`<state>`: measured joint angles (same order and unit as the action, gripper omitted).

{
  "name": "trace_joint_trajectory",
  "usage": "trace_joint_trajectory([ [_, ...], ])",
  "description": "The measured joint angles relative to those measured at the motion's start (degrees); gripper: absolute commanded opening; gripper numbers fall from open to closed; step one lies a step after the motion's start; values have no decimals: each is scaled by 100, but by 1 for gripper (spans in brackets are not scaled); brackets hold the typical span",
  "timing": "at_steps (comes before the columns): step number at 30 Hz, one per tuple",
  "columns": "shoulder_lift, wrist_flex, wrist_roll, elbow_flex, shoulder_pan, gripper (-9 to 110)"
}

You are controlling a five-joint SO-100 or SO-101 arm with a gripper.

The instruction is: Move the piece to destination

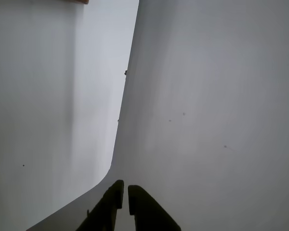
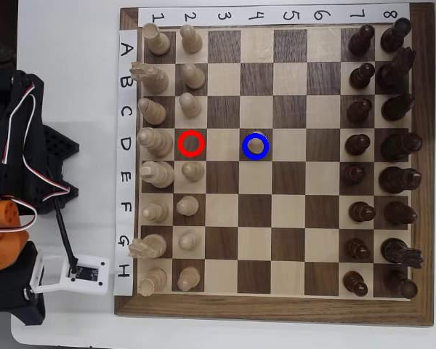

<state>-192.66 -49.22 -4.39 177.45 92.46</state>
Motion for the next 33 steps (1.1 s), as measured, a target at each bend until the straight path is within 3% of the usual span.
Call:
trace_joint_trajectory([
  [18,0,-26,-18,0,237,0],
  [33,0,-1107,-202,0,229,0],
])
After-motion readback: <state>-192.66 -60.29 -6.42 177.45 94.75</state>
